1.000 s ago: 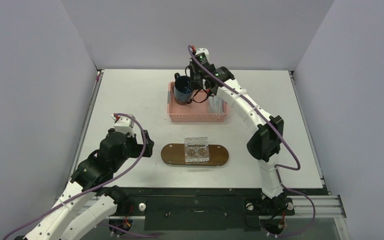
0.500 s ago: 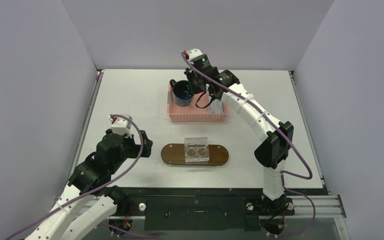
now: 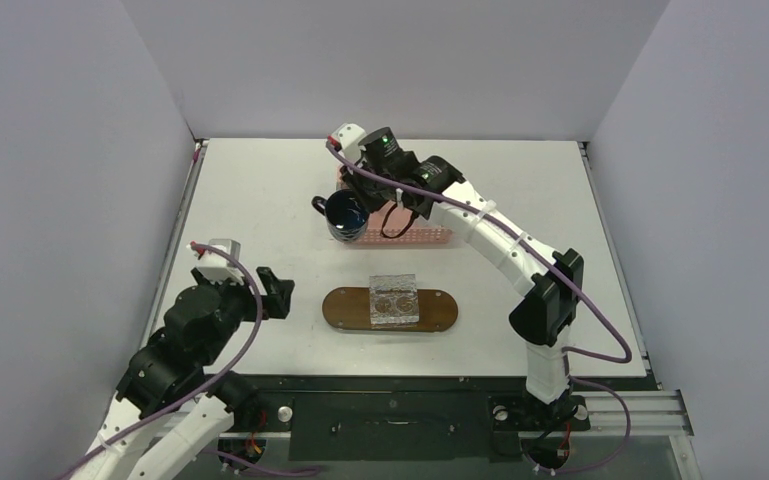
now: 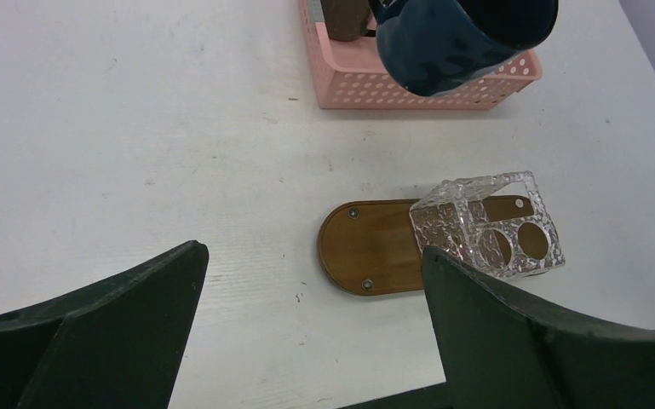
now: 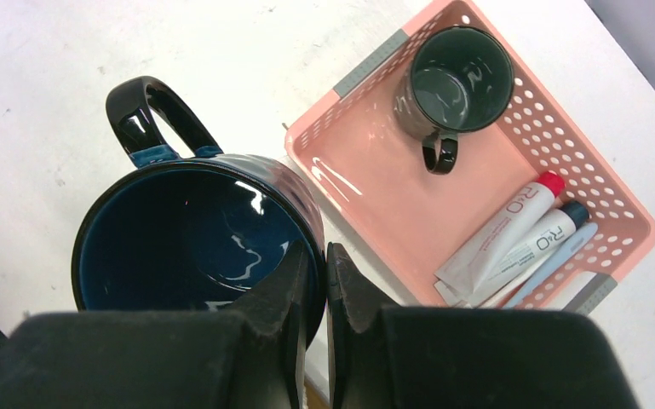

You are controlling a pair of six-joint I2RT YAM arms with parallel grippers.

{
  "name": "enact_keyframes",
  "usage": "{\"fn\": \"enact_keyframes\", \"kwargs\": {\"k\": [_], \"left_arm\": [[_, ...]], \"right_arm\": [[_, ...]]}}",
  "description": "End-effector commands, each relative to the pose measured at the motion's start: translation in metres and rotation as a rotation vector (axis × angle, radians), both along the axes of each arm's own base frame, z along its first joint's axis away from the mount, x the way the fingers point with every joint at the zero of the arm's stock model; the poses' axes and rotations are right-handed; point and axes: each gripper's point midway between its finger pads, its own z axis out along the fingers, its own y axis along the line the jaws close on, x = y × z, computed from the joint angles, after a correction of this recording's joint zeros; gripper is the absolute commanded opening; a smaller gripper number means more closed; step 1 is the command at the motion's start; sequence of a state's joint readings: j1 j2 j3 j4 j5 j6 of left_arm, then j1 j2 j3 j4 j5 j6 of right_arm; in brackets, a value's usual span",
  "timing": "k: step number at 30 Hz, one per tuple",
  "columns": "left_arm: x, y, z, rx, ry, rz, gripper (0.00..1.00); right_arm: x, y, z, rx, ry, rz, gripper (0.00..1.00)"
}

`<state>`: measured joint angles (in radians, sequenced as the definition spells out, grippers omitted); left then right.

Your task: Prepare toiletry sets of a toothbrush and toothpaste on the tray

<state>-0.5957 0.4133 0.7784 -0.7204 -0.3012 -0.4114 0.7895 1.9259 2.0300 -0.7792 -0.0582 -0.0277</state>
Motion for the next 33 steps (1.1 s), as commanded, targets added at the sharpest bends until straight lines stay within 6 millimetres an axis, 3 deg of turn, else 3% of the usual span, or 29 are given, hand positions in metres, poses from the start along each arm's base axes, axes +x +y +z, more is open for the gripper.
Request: {"fn": "enact_keyframes", "kwargs": {"k": [1, 6, 22, 33], "left_arm": [[0.000, 0.005, 0.021, -0.051, -0.080, 0.027, 0.96], [-0.003, 0.009, 0.026, -0.063, -0.106, 0.032, 0.96], [-0.008, 0.007, 0.032, -0.072, -0.142, -0.006, 0.96], [-0.008, 0.007, 0.032, -0.073, -0.147, -0.008, 0.96]], "right_arm": [[-0.017, 0.016, 0.051, 0.080, -0.114, 0.129, 0.00], [-0.028, 0.025, 0.038, 0.039, -0.074, 0.203, 0.00], [-0.072, 0.057, -0.029, -0.069, 0.094, 0.451, 0.00], [-0.089, 0.064, -0.069, -0.104, 0.155, 0.509, 0.00]]}}
